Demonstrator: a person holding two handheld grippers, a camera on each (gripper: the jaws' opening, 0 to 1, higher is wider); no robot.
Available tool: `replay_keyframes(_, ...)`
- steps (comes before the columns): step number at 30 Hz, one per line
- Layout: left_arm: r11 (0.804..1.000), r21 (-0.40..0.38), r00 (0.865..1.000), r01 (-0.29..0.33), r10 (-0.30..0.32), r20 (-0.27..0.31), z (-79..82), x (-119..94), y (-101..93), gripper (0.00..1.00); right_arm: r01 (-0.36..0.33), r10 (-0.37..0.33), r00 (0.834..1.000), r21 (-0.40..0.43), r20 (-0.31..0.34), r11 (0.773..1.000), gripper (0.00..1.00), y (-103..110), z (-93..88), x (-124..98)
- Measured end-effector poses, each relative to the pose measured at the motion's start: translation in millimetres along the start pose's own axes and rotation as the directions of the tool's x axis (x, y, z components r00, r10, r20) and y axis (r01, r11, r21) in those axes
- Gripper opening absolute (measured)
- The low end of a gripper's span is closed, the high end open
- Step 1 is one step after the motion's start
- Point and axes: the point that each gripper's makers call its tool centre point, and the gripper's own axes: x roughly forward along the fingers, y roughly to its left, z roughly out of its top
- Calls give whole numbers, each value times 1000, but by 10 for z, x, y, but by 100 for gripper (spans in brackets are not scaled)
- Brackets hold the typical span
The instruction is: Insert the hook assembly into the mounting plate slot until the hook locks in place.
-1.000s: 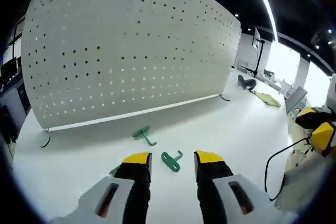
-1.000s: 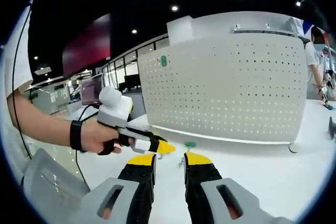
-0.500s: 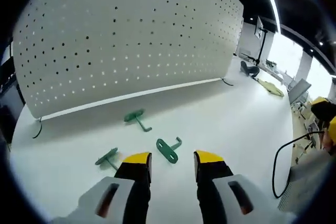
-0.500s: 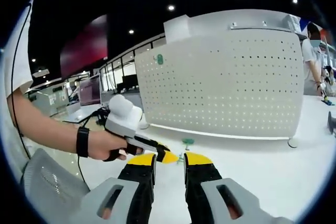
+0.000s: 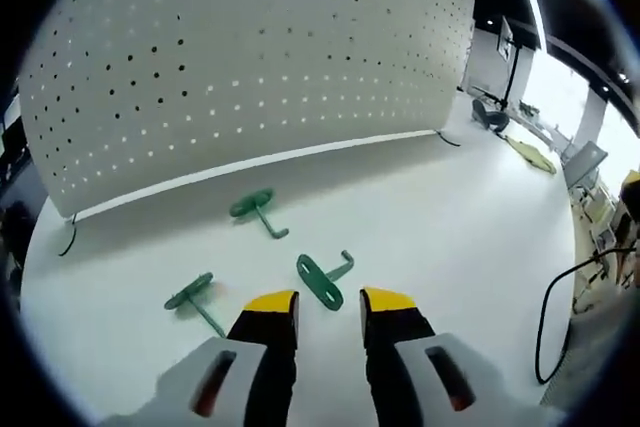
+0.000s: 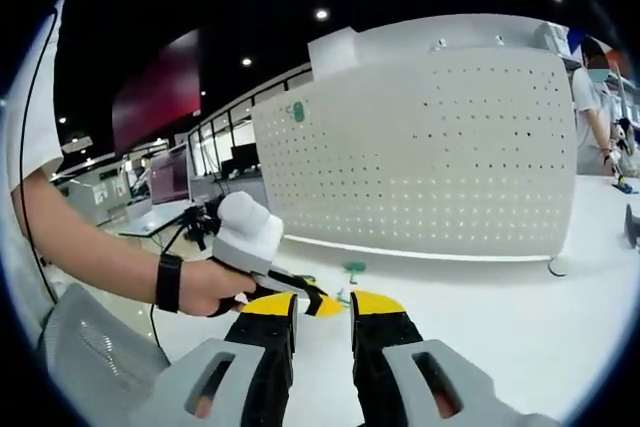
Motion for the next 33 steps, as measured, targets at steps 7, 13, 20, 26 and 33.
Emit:
replay_keyframes(7, 1000, -8, 1000, 1, -1, -8, -14, 63, 10, 22, -6, 6, 1000, 9, -3, 1000, 21, 8, -22, 21)
replay_keyframes(13, 1000, -13, 1000, 0, 0, -15, -27, 98, 13, 15, 5, -5, 1000, 18, 4, 1000, 21, -43, -5, 17)
replay_keyframes(20, 1000, 3, 1000, 1, -1, -6, -6, 120, 3, 7, 8, -8, 1000, 21, -1, 1000, 21, -59, -18, 16)
replay_keyframes(26, 1000, -11, 1000, 23, -23, 3, 14, 88, 2, 4, 7, -7, 1000, 19, -1, 1000, 21, -61, -16, 23)
replay_keyframes(33, 998, -37, 997, 58, -56, 50, 124, -42, -30, 3, -2, 2, 1000, 17, 2, 1000, 21, -44, 6, 28)
